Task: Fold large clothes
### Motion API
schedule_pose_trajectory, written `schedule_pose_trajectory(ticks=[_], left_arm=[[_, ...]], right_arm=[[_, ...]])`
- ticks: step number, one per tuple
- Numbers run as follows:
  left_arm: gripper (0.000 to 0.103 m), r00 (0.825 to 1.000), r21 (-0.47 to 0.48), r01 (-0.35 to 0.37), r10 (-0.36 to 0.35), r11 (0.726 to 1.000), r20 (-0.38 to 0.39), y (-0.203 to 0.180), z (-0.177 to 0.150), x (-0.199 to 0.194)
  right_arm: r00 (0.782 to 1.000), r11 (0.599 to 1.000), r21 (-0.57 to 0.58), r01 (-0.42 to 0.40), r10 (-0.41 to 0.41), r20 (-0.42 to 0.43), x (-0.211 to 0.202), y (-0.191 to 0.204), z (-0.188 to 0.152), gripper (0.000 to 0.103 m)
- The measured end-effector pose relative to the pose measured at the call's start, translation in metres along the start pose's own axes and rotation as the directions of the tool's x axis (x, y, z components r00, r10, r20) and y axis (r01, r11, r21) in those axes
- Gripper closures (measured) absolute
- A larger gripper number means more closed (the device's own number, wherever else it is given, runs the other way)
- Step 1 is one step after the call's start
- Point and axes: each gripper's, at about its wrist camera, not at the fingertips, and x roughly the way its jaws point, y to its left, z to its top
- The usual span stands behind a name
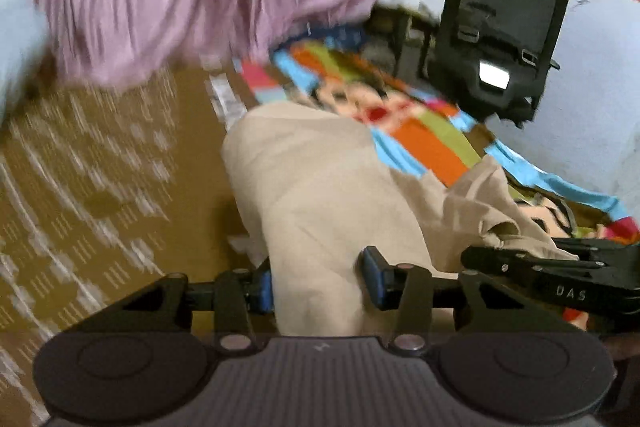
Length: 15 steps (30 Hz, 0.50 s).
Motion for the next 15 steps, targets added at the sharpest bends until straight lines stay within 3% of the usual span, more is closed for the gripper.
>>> schedule_pose_trajectory(ticks=[3,7,11,12,13,15], left_arm=[[0.056,0.995,0.037,-0.074,0.072,0.997,0.068,0.024,0.004,-0.013],[0.056,0.987,-0.045,-0.143,0.146,0.989,0.07,0.075,-0.011,-0.008],[0.05,0.979,-0.185,-0.204,0.194,0.961,-0.067,0.122,-0.052,0.023],[0.046,0.977,-0.225,-0.21,0.194,0.951,-0.09,0.132,-0.063,0.026],[0.044,0.98,-0.275,-0.197,0.181,0.941,-0.084,0.14,-0.071,0.025],[0.043,0.987,-0.331,-0.155,0.137,0.931,-0.078,0.149,-0.071,0.019]], right_arm=[[0.998,0.996,-0.085,-0.026,0.031,0.055,0.021,0.031,0.013,0.087],[0.995,0.983,-0.173,-0.053,0.068,0.076,0.067,0.069,0.027,0.087],[0.996,0.976,-0.205,-0.08,0.072,-0.046,0.129,0.088,0.02,0.086],[0.994,0.974,-0.214,-0.079,0.06,-0.092,0.142,0.091,0.015,0.081],[0.993,0.972,-0.23,-0.056,0.03,-0.115,0.15,0.093,0.009,0.073],[0.993,0.973,-0.232,-0.018,-0.009,-0.114,0.151,0.089,0.002,0.068]])
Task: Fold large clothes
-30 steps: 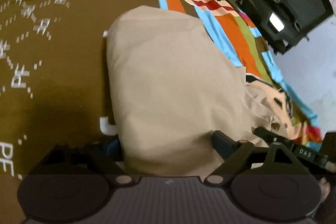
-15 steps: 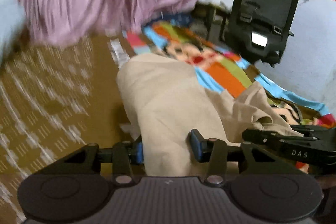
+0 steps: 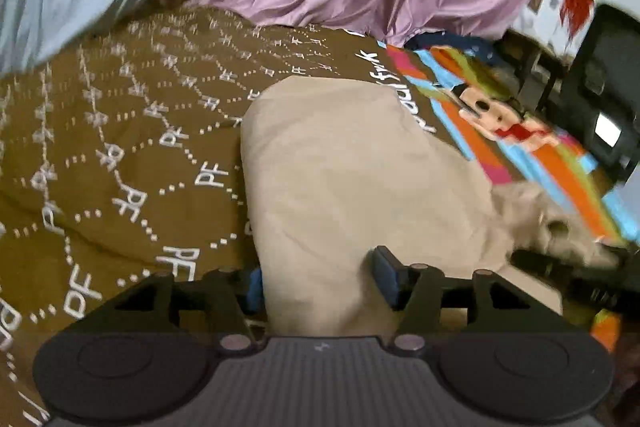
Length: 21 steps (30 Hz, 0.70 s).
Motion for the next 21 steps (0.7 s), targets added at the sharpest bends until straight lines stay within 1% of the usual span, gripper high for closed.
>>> schedule_pose_trajectory(ticks=[1,2,3,4,5,8,9,10,11,13,15,16,18,21], left_arm=[[0.04,1.0,0.01,-0.001,0.001,1.0,-0.009,-0.001,0.002,-0.003],[0.038,1.0,0.038,-0.018,0.018,0.999,-0.01,-0.005,0.003,-0.004],[0.031,0.999,0.061,-0.034,0.035,0.998,-0.006,-0.008,0.004,-0.006],[0.021,0.999,0.089,-0.055,0.055,0.995,0.004,-0.014,0.002,-0.009],[0.016,0.998,0.107,-0.067,0.066,0.992,0.012,-0.02,0.004,-0.011],[0.013,0.997,0.152,-0.08,0.076,0.985,0.031,-0.036,-0.002,-0.025],[0.011,0.996,0.159,-0.092,0.088,0.983,0.031,-0.042,-0.002,-0.028],[0.01,0.994,0.159,-0.112,0.108,0.981,0.036,-0.046,-0.003,-0.032],[0.009,0.991,0.15,-0.13,0.125,0.98,0.046,-0.05,-0.006,-0.039],[0.003,0.989,0.113,-0.137,0.13,0.984,0.063,-0.052,-0.011,-0.054],[0.003,0.987,0.08,-0.141,0.134,0.987,0.085,-0.054,-0.017,-0.072],[0.002,0.985,0.07,-0.15,0.143,0.986,0.098,-0.058,-0.019,-0.082],[0.001,0.978,0.047,-0.173,0.166,0.984,0.126,-0.063,-0.023,-0.1],[0.001,0.964,0.013,-0.21,0.205,0.978,0.166,-0.074,-0.028,-0.129]], right_arm=[[1.0,1.0,0.027,-0.004,0.004,-0.004,-0.001,-0.006,-0.003,0.061],[1.0,0.998,0.057,-0.006,0.007,-0.008,-0.002,-0.011,-0.005,0.058],[1.0,0.996,0.09,-0.005,0.006,-0.01,-0.003,-0.017,-0.006,0.053],[1.0,0.993,0.12,-0.002,0.003,-0.01,-0.004,-0.023,-0.008,0.05],[1.0,0.989,0.148,-0.001,0.003,-0.009,-0.006,-0.028,-0.009,0.048],[1.0,0.98,0.201,-0.009,0.007,0.009,-0.018,-0.038,-0.01,0.038],[1.0,0.979,0.206,-0.008,0.003,0.021,-0.026,-0.039,-0.011,0.032],[0.999,0.979,0.206,-0.003,-0.005,0.038,-0.033,-0.038,-0.01,0.028],[0.998,0.979,0.202,-0.003,-0.01,0.061,-0.043,-0.038,-0.01,0.027],[0.995,0.982,0.191,-0.01,-0.009,0.097,-0.06,-0.037,-0.01,0.02],[0.99,0.984,0.177,-0.016,-0.009,0.139,-0.078,-0.035,-0.01,0.016],[0.987,0.985,0.171,-0.018,-0.009,0.16,-0.087,-0.034,-0.01,0.011],[0.98,0.987,0.161,-0.023,-0.01,0.199,-0.106,-0.031,-0.011,0.005],[0.965,0.992,0.124,-0.033,0.0,0.261,-0.134,-0.024,-0.013,0.002]])
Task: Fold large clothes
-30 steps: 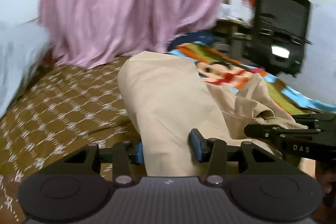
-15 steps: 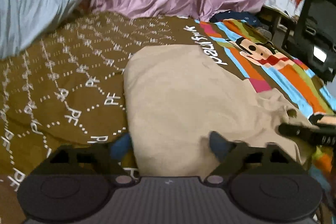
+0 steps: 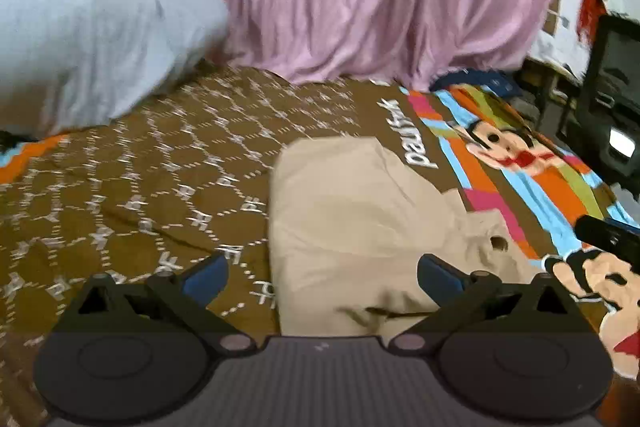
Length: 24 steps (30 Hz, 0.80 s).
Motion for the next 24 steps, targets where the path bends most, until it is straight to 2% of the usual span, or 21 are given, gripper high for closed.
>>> schedule_pose_trajectory(ticks=[5,9,15,18,21,24], left_arm=[[0.001,0.996,-0.038,-0.061,0.063,0.997,0.068,-0.005,0.0,-0.049],[0.001,0.989,-0.03,-0.112,0.115,0.993,0.096,-0.007,-0.006,-0.082],[0.001,0.976,-0.059,-0.172,0.178,0.983,0.125,-0.011,-0.049,-0.118],[0.001,0.974,-0.06,-0.178,0.185,0.982,0.132,-0.013,-0.074,-0.12],[0.001,0.984,-0.041,-0.157,0.16,0.987,0.077,-0.016,-0.077,-0.108],[0.001,0.987,-0.055,-0.142,0.145,0.988,0.063,-0.016,-0.081,-0.101]], right_arm=[[0.996,0.998,-0.06,-0.021,0.026,0.086,-0.045,0.015,0.005,0.001],[0.99,0.997,-0.074,-0.027,0.037,0.139,-0.077,0.023,-0.001,0.001],[0.98,0.993,-0.115,0.014,0.009,0.199,-0.12,0.036,-0.02,0.001],[0.982,0.992,-0.12,0.027,-0.004,0.188,-0.135,0.041,-0.035,0.001],[0.985,0.993,-0.113,0.042,-0.023,0.171,-0.143,0.045,-0.049,0.001],[0.99,0.991,-0.127,0.045,-0.027,0.136,-0.139,0.047,-0.055,0.001]])
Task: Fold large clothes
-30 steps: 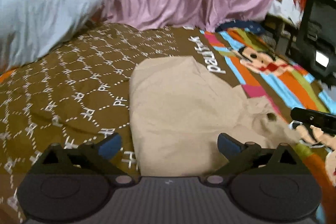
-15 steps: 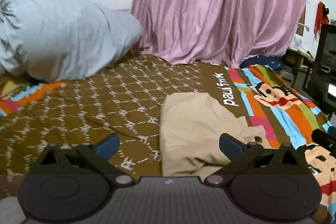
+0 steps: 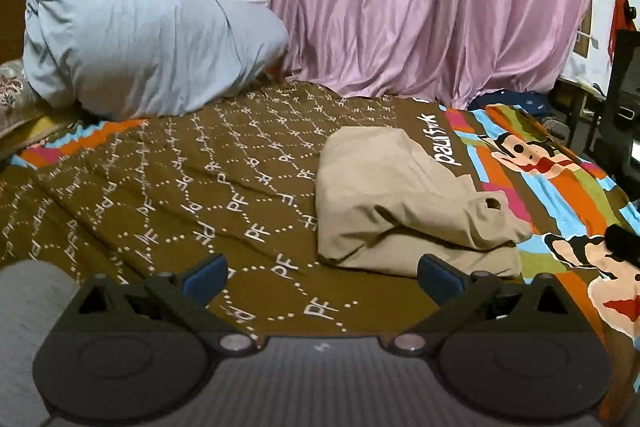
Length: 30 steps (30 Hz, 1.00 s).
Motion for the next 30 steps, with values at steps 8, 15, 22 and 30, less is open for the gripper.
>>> schedule_pose_trajectory(ticks=[8,15,22,30], left_arm=[[0.001,0.999,0.001,-0.02,0.02,1.0,-0.043,0.003,-0.007,0.011],[0.001,0.998,-0.003,-0.022,0.021,1.0,-0.057,0.006,-0.008,0.014],[0.001,0.998,-0.003,-0.026,0.025,1.0,-0.058,0.006,-0.008,0.014],[0.001,0.998,-0.003,-0.032,0.032,0.999,-0.062,0.006,-0.008,0.016]], right_arm=[[0.993,0.995,0.099,-0.019,0.031,-0.116,0.026,-0.015,-0.013,0.001],[0.99,0.996,0.088,-0.035,0.046,-0.13,0.03,-0.01,-0.014,0.001],[0.989,0.995,0.096,-0.037,0.051,-0.14,0.031,-0.012,-0.014,0.001],[0.987,0.994,0.107,-0.037,0.053,-0.149,0.034,-0.013,-0.016,0.001]])
